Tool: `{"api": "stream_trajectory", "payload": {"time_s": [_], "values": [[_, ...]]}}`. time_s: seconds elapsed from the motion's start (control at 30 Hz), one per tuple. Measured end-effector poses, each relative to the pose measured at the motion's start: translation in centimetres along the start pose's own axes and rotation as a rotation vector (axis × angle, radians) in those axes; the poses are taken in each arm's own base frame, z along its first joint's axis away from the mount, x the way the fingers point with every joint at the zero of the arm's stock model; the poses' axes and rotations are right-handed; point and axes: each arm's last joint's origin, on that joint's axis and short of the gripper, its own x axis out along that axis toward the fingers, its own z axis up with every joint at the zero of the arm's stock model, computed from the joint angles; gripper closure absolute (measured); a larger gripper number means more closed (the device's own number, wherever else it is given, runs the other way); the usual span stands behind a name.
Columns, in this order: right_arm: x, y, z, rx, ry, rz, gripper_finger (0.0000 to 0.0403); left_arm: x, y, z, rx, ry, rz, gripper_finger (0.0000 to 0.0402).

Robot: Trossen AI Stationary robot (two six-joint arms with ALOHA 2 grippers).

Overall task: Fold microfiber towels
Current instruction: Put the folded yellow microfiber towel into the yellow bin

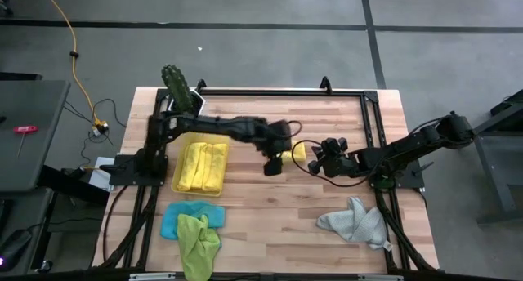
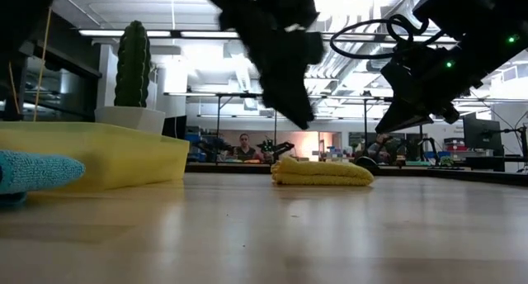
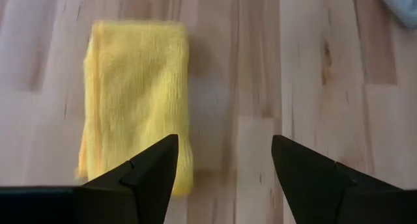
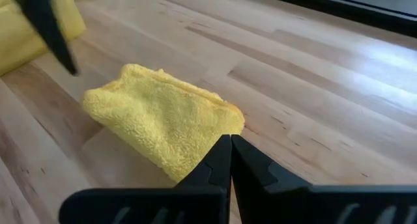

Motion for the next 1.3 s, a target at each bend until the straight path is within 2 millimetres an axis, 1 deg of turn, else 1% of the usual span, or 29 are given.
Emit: {"api": "stream_trajectory", "payload": {"time_s": [0.07, 0.13, 0.23, 0.3, 0.37, 0.4, 0.47, 0.57, 0.67, 0.77, 0.8, 0.87, 0.9, 0.97, 1.07, 1.13, 1.2, 1.3], "values": [[0.0, 0.0, 0.0, 0.015, 0.001, -0.002, 0.0402, -0.6, -0.8, -2.1, -0.005, -0.047, 0.030, 0.0163], [0.0, 0.0, 0.0, 0.028, -0.001, -0.003, 0.0402, -1.6, -1.5, -4.3, -0.010, -0.127, 0.055, 0.0163], [0.0, -0.1, 0.1, 0.064, -0.030, -0.026, 0.0396, -3.8, -2.6, -7.7, -0.040, -0.287, 0.059, 0.0163], [0.4, -0.3, 0.3, 0.094, -0.043, -0.049, 0.0381, -5.5, -3.4, -10.0, -0.052, -0.389, 0.032, 0.0163], [1.0, -0.7, 0.6, 0.119, -0.013, -0.054, 0.0355, -7.5, -4.3, -11.5, -0.058, -0.504, 0.017, 0.0163], [1.5, -0.8, 0.8, 0.145, 0.011, -0.044, 0.0338, -8.5, -4.6, -12.4, -0.059, -0.545, 0.020, 0.0163], [2.4, -1.4, 1.2, 0.174, 0.083, -0.015, 0.0301, -10.7, -5.3, -13.6, -0.059, -0.635, 0.030, 0.0163], [3.9, -2.2, 2.1, 0.239, 0.143, 0.035, 0.0239, -14.5, -5.9, -14.7, -0.047, -0.732, 0.047, 0.0163], [5.4, -3.4, 2.6, 0.312, 0.243, 0.098, 0.0184, -18.2, -6.5, -15.9, -0.038, -0.821, 0.012, 0.0163], [6.7, -4.2, 2.5, 0.370, 0.324, 0.128, 0.0148, -21.0, -6.8, -17.3, -0.033, -0.894, -0.033, 0.0163], [7.0, -4.5, 2.4, 0.379, 0.341, 0.124, 0.0141, -21.6, -6.8, -17.9, -0.046, -0.897, -0.038, 0.0163], [7.5, -4.7, 2.3, 0.395, 0.360, 0.131, 0.0133, -22.6, -6.9, -18.6, -0.076, -0.927, -0.045, 0.0163], [7.7, -4.6, 2.3, 0.398, 0.363, 0.146, 0.0132, -22.8, -7.0, -19.0, -0.087, -0.922, -0.040, 0.0163], [8.0, -4.2, 2.2, 0.413, 0.366, 0.188, 0.0131, -22.6, -7.2, -19.7, -0.106, -0.916, -0.028, 0.0163], [8.3, -3.3, 2.0, 0.425, 0.357, 0.245, 0.0133, -21.3, -7.6, -20.7, -0.103, -0.881, 0.018, 0.0163], [8.6, -3.2, 1.5, 0.432, 0.378, 0.241, 0.0135, -21.0, -7.8, -21.0, -0.111, -0.875, 0.059, 0.0163], [8.9, -3.0, 1.2, 0.446, 0.389, 0.229, 0.0138, -21.4, -7.8, -20.9, -0.133, -0.909, 0.081, 0.0163], [9.4, -2.7, 0.7, 0.452, 0.388, 0.228, 0.0141, -21.9, -8.0, -20.8, -0.121, -0.949, 0.066, 0.0163]]}}
